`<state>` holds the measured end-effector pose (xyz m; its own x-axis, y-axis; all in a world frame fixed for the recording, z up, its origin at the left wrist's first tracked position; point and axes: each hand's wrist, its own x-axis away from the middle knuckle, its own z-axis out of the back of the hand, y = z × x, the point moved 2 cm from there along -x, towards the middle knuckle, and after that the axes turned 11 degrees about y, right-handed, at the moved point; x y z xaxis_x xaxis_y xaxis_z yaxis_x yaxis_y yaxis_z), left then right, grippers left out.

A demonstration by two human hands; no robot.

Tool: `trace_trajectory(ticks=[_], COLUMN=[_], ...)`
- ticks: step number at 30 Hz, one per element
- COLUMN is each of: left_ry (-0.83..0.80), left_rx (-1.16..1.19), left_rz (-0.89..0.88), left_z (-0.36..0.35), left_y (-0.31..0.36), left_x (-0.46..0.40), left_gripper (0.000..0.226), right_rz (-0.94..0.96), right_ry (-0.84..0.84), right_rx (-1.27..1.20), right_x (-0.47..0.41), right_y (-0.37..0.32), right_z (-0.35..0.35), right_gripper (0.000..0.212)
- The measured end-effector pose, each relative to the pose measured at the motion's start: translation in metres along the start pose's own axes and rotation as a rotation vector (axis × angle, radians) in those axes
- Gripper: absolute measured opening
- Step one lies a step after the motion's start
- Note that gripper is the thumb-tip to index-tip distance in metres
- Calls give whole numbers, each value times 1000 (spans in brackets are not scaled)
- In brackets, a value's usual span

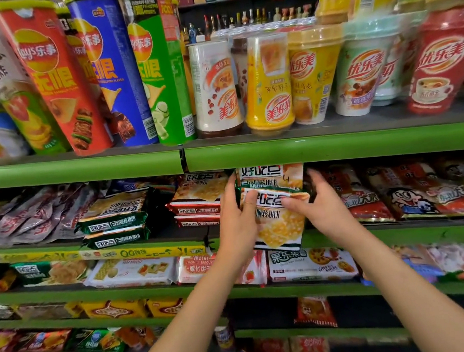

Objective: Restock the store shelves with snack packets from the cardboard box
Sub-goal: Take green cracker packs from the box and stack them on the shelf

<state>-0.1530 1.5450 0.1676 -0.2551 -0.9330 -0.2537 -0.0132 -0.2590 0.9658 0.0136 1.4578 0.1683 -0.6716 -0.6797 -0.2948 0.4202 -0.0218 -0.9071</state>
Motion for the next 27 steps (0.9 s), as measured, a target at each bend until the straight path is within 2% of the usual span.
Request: trace_trajectory(ticks=[2,4,7,11,14,16,17,20,23,27], left_ry=[25,59,85,80,58,16,-12,-79,-114,-82], left_rx=[-34,-83,-93,-101,-107,-126,-131,-210,-326,-375], left_rz=[3,-10,-3,-35,-10,57,86,127,125,104], left_z=[-4,-8,-13,-19,-18,-13,-10,-1,0,-4], left_y=[2,2,3,0,-14,-22,-26,-34,-37,-32], left_x=[-11,-20,-33,-39,-26,-20,-19,-15,-14,-14], left_gripper=[63,65,65,59,68,82,88,91,74,67], right_rz=[9,37,25,39,14,-11,-1,47,76,77], right_ry=[-19,-29,-32,-79,-133,-254,-307,-307,-350,-394], right_rx=[-11,-71,-215,-212,-46,73,117,238,296,320], right_x=[-13,-23,-36,-43,-40,-36,-34,-32,-36,-38], right_y=[-8,-12,-12,-5,9,19,22,23,20,17], right_z=[-1,-4,-7,-6,-9,-13,-14,-8,-9,-9], right_gripper=[77,51,35,39,62,80,82,78,78,58])
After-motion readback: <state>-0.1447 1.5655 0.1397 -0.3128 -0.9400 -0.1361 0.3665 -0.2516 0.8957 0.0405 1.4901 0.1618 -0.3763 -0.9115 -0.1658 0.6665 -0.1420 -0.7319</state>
